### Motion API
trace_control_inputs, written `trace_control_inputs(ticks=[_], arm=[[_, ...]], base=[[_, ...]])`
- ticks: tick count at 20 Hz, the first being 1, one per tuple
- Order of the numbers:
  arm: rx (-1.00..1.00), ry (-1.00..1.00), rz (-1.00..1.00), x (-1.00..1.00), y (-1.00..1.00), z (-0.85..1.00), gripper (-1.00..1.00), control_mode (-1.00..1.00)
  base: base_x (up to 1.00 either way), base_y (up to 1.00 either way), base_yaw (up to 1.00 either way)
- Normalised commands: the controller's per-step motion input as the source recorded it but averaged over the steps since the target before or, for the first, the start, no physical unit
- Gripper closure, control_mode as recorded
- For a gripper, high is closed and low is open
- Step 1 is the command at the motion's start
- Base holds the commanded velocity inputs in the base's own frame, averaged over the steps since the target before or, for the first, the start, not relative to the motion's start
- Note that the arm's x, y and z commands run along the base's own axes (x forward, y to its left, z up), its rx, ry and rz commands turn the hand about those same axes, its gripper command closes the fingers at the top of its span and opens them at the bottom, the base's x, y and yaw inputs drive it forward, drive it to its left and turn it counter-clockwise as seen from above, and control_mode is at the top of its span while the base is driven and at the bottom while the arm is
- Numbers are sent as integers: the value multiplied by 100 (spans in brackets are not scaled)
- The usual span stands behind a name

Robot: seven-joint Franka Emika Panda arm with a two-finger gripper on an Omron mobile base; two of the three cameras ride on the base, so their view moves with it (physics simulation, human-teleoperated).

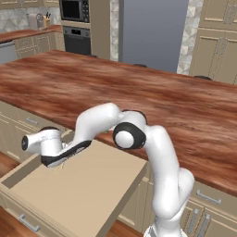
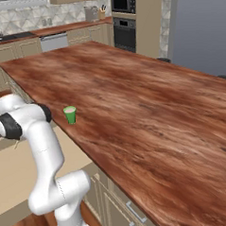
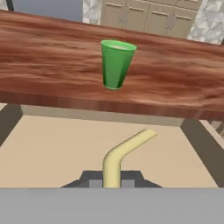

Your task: Pick up the straw from the left drawer and put it inside the smoothie cup.

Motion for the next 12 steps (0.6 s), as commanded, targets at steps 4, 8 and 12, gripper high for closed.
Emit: trace_control_inputs(ticks=[4, 8, 12], arm=[[-14, -22, 0, -42, -45, 100, 100, -100], [-1, -9, -4, -6, -62, 100, 100, -100], [1, -3, -9, 0, -75, 93, 100, -100]], base=[[0, 0, 0], [0, 0, 0], [0, 0, 0]])
